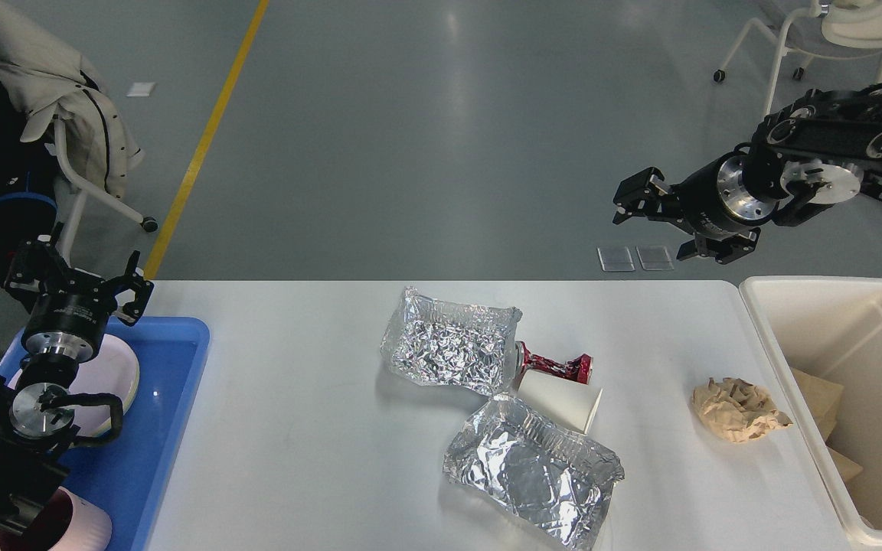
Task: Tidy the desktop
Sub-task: 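Bring the right gripper back down over the white bin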
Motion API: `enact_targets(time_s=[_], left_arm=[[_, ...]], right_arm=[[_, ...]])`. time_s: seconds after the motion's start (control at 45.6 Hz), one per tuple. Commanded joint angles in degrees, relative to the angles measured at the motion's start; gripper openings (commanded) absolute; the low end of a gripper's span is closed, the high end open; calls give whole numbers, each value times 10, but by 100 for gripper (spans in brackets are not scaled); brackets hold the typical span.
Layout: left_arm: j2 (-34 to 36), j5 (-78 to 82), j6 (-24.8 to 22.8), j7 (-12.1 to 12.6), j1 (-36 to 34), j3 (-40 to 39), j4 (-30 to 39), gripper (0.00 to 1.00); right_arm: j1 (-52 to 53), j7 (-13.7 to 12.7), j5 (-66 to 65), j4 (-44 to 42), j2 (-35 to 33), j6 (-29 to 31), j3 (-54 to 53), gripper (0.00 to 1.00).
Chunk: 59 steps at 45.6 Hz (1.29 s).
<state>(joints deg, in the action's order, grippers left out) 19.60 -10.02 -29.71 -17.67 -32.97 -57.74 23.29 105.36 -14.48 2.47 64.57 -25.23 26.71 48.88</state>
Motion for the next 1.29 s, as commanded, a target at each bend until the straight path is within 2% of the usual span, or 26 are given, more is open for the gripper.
enact_targets(time_s=[0.0, 0.219, 0.504, 0.657, 0.854, 0.964, 1.271], left_arm=[[0, 0, 0, 0, 0, 0, 0, 98], [0, 0, 0, 0, 0, 0, 0, 98], [0, 0, 0, 0, 0, -1, 0, 98], [0, 0, 0, 0, 0, -1, 0, 98], [-1, 0, 0, 0, 0, -1, 0, 98], [0, 0, 0, 0, 0, -1, 0, 98], [-1, 0, 0, 0, 0, -1, 0, 98]], right_arm=[[90, -1, -1, 116, -6, 10, 48, 100], [146, -5, -1, 209, -3, 12, 50, 100], [145, -3, -59, 202, -10, 6, 103, 100], [127, -2, -90, 154, -52, 6, 155, 100], [31, 2, -125, 105, -122, -9, 141, 100], [-67, 3, -125, 46, -133, -34, 85, 100], [-255, 3, -100, -76, -119, -46, -67, 100]])
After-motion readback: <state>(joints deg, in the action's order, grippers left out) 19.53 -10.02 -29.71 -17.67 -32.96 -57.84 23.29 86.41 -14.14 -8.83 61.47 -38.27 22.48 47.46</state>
